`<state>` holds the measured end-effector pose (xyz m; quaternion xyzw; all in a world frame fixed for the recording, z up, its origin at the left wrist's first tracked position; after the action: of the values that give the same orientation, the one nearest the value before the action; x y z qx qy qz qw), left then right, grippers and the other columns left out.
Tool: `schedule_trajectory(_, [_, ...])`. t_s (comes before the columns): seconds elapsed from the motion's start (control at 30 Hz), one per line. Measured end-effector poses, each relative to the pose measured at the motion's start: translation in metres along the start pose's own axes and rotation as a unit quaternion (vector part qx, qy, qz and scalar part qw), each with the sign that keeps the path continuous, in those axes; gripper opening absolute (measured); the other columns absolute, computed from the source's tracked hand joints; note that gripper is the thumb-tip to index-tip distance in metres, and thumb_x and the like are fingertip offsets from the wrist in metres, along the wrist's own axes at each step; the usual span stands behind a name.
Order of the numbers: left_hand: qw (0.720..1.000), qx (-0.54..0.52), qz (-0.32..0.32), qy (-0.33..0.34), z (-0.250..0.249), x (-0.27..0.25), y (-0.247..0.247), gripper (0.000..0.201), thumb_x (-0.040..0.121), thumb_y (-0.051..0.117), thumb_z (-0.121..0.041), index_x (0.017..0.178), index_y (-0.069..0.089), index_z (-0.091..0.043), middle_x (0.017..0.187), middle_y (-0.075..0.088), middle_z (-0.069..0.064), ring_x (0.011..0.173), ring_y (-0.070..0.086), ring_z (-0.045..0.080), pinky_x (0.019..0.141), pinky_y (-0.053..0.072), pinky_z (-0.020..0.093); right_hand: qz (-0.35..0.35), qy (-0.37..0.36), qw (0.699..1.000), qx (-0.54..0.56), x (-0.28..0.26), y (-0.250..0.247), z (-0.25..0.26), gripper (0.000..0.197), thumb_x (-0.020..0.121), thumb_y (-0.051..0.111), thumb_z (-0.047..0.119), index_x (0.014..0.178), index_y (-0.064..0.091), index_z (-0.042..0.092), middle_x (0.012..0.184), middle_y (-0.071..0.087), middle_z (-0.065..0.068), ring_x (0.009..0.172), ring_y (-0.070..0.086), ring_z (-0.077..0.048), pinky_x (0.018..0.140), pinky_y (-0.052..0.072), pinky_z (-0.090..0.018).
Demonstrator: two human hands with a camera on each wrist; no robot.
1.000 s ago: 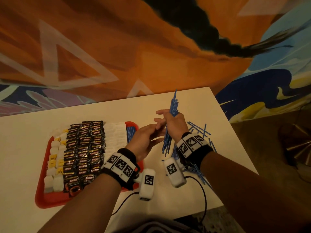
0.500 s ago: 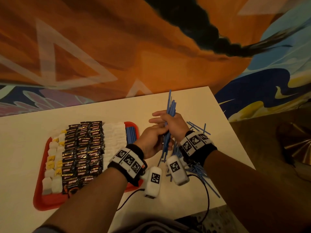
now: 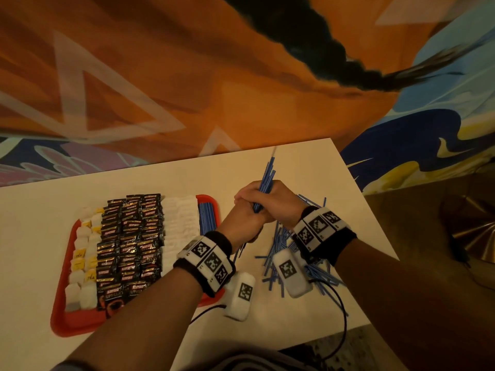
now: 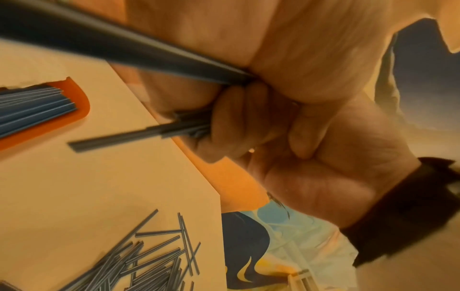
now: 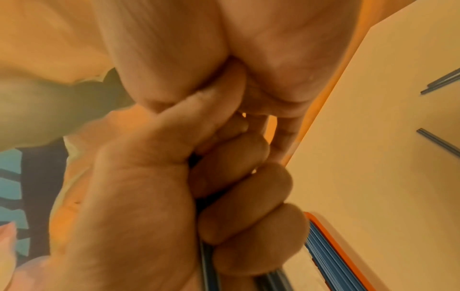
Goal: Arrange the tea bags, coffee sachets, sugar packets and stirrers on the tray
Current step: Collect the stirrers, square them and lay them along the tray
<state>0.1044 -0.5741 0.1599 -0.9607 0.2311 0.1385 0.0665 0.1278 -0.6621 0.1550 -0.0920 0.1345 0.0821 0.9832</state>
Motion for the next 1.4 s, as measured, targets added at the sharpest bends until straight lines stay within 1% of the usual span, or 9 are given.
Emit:
schedule_trajectory(0.13, [1.0,0.005,-0.009,0.012,0.003,-0.001,-0.004,0.014,0.102,0.051,-0.007,0.099,0.057,-0.02,0.056,0.043,0.0,0.036,0.038,0.005,0.041,0.033,0.023,0.032,-0.022,0.999,-0.015,-0.006,-0.007,0.007,0.022,0.085,0.07,0.038,0.088,0.074,0.016,0.095,0.072,-0.01,0.1,0.067,-0.026,0.101,0.047,-0.05])
schedule_trajectory(0.23, [0.999,0.021,-0.007,-0.044,0.014,0.001,-0.01,0.049,0.102,0.055,-0.034,0.06,0.038,-0.016,0.046,0.034,0.002,0.035,0.026,0.015,0.044,0.024,0.026,-0.044,-0.046,0.998,-0.028,-0.005,-0.029,0.029,0.051,0.07,0.065,0.064,0.099,0.068,0.022,0.103,0.071,-0.001,0.1,0.067,-0.018,0.095,0.052,-0.047])
schedule_trajectory(0.37, [0.998,0.04,0.017,-0.051,0.01,-0.001,-0.013,0.055,0.099,0.06,-0.038,0.055,0.032,-0.018,0.042,0.03,0.004,0.036,0.025,0.017,0.046,0.025,0.028,-0.191,-0.173,0.953,-0.158,-0.007,-0.062,0.09,0.03,0.095,0.048,0.054,0.103,0.059,0.028,0.095,0.062,0.019,0.09,0.057,0.008,0.083,0.047,-0.02])
schedule_trajectory(0.57, [0.998,0.048,0.037,-0.029,-0.003,-0.002,-0.006,0.053,0.098,0.061,-0.035,0.055,0.035,-0.017,0.043,0.033,0.002,0.04,0.025,0.017,0.044,0.024,0.027,0.003,-0.102,0.932,-0.348,-0.001,-0.021,0.081,0.054,0.099,0.035,0.055,0.093,0.069,0.013,0.094,0.07,-0.004,0.088,0.065,-0.022,0.088,0.051,-0.044])
schedule_trajectory(0.77, [0.998,0.031,-0.039,0.024,-0.013,-0.003,-0.02,0.061,0.098,0.055,-0.047,0.051,0.043,-0.01,0.048,0.044,0.009,0.046,0.042,0.021,0.06,0.043,0.034,-0.143,-0.162,0.973,-0.076,-0.005,-0.034,0.074,0.04,0.095,0.039,0.055,0.105,0.062,0.024,0.108,0.066,0.005,0.105,0.062,-0.016,0.085,0.053,-0.034])
schedule_trajectory(0.9, [0.992,-0.055,-0.091,0.07,-0.031,0.0,-0.035,0.064,0.099,0.051,-0.048,0.042,0.044,-0.02,0.045,0.043,-0.001,0.057,0.051,0.022,0.086,0.049,0.049,-0.144,0.036,0.985,0.083,-0.016,-0.027,0.036,0.051,0.099,0.033,0.058,0.114,0.06,0.018,0.118,0.063,-0.003,0.108,0.061,-0.021,0.093,0.052,-0.039])
schedule_trajectory(1.07, [0.976,-0.112,-0.13,0.133,-0.058,0.004,-0.038,0.047,0.101,0.056,-0.026,0.06,0.041,-0.011,0.042,0.036,-0.001,0.047,0.043,0.023,0.068,0.046,0.039,-0.004,0.257,0.939,0.228,-0.036,0.009,-0.002,0.076,0.09,0.039,0.071,0.12,0.055,0.003,0.125,0.058,-0.021,0.111,0.061,-0.037,0.097,0.052,-0.045])
schedule_trajectory(1.23, [0.98,-0.049,-0.143,0.127,-0.054,0.006,-0.03,0.052,0.096,0.066,-0.025,0.048,0.046,-0.018,0.043,0.042,0.002,0.046,0.044,0.022,0.059,0.04,0.031,0.042,0.233,0.839,0.489,-0.031,0.021,0.024,0.072,0.097,0.041,0.059,0.124,0.052,-0.007,0.114,0.064,-0.02,0.119,0.059,-0.034,0.1,0.048,-0.05])
schedule_trajectory(1.4, [0.981,-0.006,-0.145,0.129,-0.048,0.003,-0.026,0.054,0.095,0.069,-0.029,0.053,0.041,-0.008,0.044,0.037,0.003,0.048,0.039,0.021,0.056,0.036,0.031,0.0,0.219,0.862,0.458,-0.028,0.013,0.028,0.072,0.096,0.046,0.052,0.135,0.047,-0.009,0.101,0.055,-0.019,0.119,0.059,-0.038,0.088,0.055,-0.051])
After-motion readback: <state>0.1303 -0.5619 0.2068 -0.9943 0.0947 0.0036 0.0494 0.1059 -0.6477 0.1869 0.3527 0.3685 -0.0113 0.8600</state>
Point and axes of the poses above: each hand's wrist, its own x-axis towards the middle knuckle, its own y-axis out of the palm, z = x × y, the point moved 4 cm from there along x, towards the middle knuckle
